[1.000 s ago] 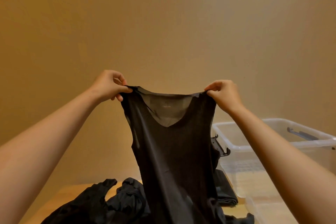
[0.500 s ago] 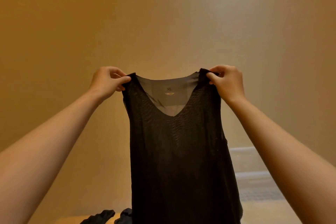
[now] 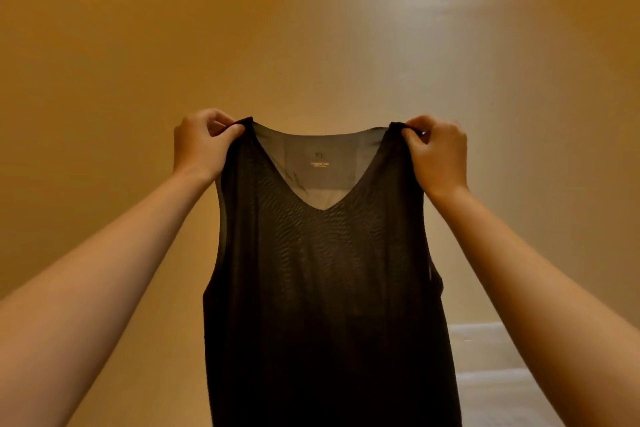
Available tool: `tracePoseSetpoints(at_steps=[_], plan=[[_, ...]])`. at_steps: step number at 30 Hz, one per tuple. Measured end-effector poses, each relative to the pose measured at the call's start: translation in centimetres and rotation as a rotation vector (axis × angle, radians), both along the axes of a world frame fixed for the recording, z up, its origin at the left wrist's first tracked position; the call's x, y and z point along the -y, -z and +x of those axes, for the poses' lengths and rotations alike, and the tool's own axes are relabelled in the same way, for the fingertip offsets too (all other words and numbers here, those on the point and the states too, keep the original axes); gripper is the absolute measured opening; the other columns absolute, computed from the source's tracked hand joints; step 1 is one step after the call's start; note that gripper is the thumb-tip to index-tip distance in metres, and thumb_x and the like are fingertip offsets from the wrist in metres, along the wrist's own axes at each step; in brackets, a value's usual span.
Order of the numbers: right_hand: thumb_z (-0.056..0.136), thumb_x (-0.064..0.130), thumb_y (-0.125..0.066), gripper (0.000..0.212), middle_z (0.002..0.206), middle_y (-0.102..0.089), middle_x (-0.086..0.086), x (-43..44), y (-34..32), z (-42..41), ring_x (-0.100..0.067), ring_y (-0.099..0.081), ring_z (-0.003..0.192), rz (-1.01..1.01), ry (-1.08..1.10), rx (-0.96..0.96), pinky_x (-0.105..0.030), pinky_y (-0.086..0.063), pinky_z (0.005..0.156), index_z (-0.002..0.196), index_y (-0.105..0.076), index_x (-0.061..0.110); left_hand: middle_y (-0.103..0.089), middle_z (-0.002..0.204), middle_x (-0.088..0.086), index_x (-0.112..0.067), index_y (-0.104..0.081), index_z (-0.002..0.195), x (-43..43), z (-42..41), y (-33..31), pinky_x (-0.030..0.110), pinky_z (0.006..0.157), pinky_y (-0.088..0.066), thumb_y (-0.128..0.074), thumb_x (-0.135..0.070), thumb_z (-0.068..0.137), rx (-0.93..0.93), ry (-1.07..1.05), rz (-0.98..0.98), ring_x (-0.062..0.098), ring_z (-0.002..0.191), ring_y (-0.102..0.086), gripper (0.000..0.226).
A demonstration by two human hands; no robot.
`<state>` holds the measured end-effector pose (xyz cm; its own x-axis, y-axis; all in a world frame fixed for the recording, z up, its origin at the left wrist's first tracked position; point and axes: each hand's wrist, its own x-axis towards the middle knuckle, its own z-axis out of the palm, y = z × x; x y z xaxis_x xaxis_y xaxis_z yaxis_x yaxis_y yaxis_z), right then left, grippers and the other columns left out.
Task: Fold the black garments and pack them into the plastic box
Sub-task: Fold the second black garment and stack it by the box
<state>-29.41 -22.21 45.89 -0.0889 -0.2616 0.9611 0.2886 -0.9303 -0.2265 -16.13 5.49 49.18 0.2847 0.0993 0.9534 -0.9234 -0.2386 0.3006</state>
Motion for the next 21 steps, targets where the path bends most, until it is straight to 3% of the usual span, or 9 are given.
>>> tracePoseSetpoints(at_steps=[2,4,7,12,17,21], plan=[[0.095,0.017,-0.056,0.020,0.104,-0.064,-0.015,0.4,0.2,0.3,-0.011,-0.047,0.099,0.035,0.018,-0.024,-0.013,-0.031,0.078,0.108,-0.071,0.010,-0.066,0.090,0.002,-0.014,-0.068,0.094,0.4,0.4,0.3,0.020,0.064,-0.043,-0.067,-0.021,0.091,-0.013,0.011,0.019,0.014,0.085,-0.059,0.008],[0.096,0.017,-0.054,0.022,0.108,-0.062,-0.015,0.6,0.8,0.9,-0.008,-0.043,0.096,0.070,0.030,-0.073,-0.011,-0.027,0.077,0.110,-0.068,0.008,-0.064,0.086,-0.001,-0.015,-0.067,0.093,1.0,1.2,0.9,0.023,0.064,-0.043,-0.067,-0.021,0.091,-0.046,0.027,0.047,0.013,0.082,-0.057,0.007],[0.099,0.018,-0.051,0.024,0.113,-0.064,-0.014,1.5,2.2,2.7,-0.025,-0.058,0.105,0.115,-0.009,-0.222,-0.027,-0.044,0.084,0.115,-0.064,0.005,-0.062,0.078,-0.006,-0.013,-0.067,0.090,1.9,3.3,2.7,0.023,0.061,-0.043,-0.069,-0.021,0.089,-0.128,0.061,0.132,0.008,0.075,-0.056,0.008],[0.100,0.023,-0.049,0.025,0.111,-0.064,-0.012,3.1,4.3,4.4,-0.025,-0.060,0.100,0.174,-0.107,-0.393,-0.038,-0.050,0.083,0.114,-0.061,0.006,-0.067,0.088,0.004,-0.014,-0.068,0.091,1.5,5.9,5.1,0.029,0.064,-0.045,-0.069,-0.025,0.089,-0.260,0.111,0.253,0.016,0.081,-0.059,0.012],[0.098,0.024,-0.054,0.015,0.098,-0.065,-0.007,2.5,3.2,3.6,-0.021,-0.062,0.091,0.146,-0.211,-0.326,-0.030,-0.051,0.072,0.103,-0.064,0.014,-0.068,0.092,0.006,-0.018,-0.066,0.085,0.0,4.8,3.9,0.031,0.068,-0.048,-0.069,-0.024,0.089,-0.300,0.234,0.238,0.018,0.083,-0.061,0.007],[0.095,0.026,-0.060,0.013,0.093,-0.067,-0.002,1.2,1.6,1.6,-0.019,-0.065,0.091,0.138,-0.286,-0.249,-0.039,-0.056,0.082,0.100,-0.069,0.018,-0.068,0.091,0.004,-0.014,-0.067,0.091,-1.2,2.6,2.6,0.028,0.069,-0.049,-0.069,-0.022,0.089,-0.307,0.330,0.201,0.015,0.081,-0.062,0.008]])
